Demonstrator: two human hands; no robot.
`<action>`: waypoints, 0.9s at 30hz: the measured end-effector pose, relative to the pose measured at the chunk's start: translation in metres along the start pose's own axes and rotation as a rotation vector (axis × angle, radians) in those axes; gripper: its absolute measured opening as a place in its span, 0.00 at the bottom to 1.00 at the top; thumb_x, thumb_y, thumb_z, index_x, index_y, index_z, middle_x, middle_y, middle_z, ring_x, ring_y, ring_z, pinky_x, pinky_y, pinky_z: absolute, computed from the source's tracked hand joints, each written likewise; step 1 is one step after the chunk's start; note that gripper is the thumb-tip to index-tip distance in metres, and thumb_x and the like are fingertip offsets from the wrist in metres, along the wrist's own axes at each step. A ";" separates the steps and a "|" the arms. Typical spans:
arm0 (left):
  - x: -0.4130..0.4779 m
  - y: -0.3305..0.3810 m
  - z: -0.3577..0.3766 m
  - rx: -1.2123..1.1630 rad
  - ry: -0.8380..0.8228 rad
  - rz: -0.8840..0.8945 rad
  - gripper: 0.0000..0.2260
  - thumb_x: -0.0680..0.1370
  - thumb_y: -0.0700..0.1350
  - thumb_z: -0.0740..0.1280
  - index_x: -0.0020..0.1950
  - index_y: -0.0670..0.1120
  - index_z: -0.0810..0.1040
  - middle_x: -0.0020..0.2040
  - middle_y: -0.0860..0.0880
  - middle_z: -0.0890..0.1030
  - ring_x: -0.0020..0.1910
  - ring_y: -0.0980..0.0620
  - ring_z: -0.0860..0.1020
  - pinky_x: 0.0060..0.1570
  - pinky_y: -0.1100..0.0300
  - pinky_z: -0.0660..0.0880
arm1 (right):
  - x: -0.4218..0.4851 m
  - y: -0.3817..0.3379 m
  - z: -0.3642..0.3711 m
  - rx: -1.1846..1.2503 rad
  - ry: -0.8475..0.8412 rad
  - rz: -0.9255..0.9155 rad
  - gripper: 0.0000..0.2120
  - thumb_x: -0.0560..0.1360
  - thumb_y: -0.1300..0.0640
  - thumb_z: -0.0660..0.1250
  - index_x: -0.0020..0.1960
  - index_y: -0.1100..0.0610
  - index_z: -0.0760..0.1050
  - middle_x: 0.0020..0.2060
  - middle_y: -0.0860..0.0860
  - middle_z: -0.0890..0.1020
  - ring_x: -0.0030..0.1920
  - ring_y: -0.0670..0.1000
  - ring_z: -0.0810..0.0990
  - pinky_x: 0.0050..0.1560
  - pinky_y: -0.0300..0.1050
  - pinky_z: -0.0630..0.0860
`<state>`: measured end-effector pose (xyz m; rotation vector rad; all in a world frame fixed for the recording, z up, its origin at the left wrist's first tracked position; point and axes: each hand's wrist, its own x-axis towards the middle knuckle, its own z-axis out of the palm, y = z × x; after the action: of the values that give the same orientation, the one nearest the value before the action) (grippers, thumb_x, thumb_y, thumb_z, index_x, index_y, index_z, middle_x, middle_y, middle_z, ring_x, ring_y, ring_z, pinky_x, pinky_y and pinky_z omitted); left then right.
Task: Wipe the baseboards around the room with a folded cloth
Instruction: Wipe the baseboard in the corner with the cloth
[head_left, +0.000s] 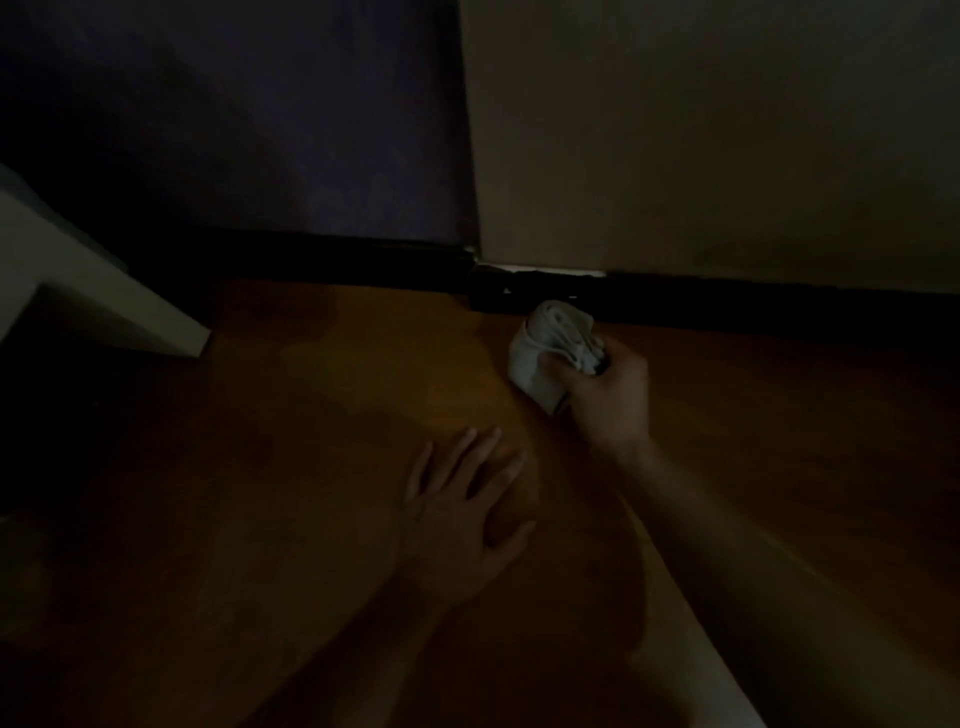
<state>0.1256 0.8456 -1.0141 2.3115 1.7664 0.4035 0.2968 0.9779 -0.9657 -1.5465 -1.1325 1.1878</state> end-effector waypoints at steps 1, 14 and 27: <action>0.003 0.001 0.001 0.003 0.027 0.004 0.27 0.78 0.67 0.62 0.76 0.61 0.68 0.80 0.56 0.61 0.80 0.52 0.57 0.75 0.39 0.56 | 0.007 -0.002 0.005 -0.055 0.010 -0.064 0.13 0.71 0.55 0.75 0.54 0.54 0.81 0.47 0.44 0.84 0.48 0.44 0.83 0.48 0.41 0.80; 0.000 0.004 0.002 0.074 0.092 -0.149 0.30 0.74 0.66 0.64 0.74 0.57 0.72 0.78 0.51 0.67 0.78 0.49 0.62 0.74 0.37 0.58 | 0.032 -0.003 0.043 -0.387 0.159 -0.305 0.06 0.69 0.54 0.69 0.43 0.55 0.76 0.41 0.53 0.81 0.41 0.50 0.78 0.38 0.38 0.66; 0.000 0.004 0.000 0.104 0.115 -0.140 0.29 0.74 0.65 0.66 0.73 0.55 0.75 0.77 0.51 0.69 0.77 0.47 0.64 0.73 0.37 0.58 | 0.033 0.003 0.017 -0.440 0.256 -0.270 0.10 0.71 0.55 0.70 0.49 0.60 0.77 0.46 0.56 0.80 0.46 0.55 0.79 0.44 0.47 0.76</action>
<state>0.1296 0.8445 -1.0132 2.2555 2.0348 0.4387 0.2852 1.0112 -0.9786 -1.7388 -1.4353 0.5637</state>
